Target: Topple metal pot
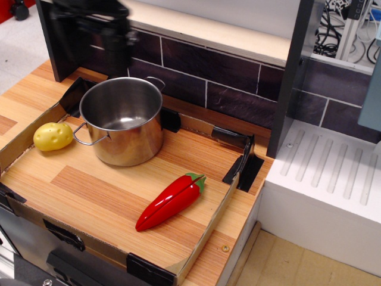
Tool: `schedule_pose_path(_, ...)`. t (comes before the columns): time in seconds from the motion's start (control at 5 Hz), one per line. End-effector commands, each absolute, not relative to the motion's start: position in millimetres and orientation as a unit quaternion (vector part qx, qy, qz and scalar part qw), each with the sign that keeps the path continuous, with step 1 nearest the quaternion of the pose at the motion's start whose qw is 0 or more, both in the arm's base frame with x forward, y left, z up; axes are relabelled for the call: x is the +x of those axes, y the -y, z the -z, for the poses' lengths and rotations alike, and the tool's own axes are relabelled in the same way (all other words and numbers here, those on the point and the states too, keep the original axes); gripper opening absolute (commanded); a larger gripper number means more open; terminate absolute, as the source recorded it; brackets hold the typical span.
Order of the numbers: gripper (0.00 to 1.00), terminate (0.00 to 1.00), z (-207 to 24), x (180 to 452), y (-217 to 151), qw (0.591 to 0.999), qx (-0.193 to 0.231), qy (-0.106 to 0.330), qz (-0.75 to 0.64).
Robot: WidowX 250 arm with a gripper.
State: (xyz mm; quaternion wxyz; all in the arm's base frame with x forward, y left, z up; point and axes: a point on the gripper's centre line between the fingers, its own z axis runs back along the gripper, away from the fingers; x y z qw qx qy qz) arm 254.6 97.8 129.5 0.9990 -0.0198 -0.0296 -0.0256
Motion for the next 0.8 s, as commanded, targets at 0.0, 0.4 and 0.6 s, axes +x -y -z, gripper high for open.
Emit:
schedule_pose_path(0.0,1.00,0.00,-114,275,-134,0.998,0.030,0.055,0.020)
schedule_pose_path(0.4,1.00,0.00,-85,292,-137,0.998,0.033,0.038,0.025)
schedule_pose_path(0.6,1.00,0.00,-76,297,-137,0.998,0.043,0.040,0.030)
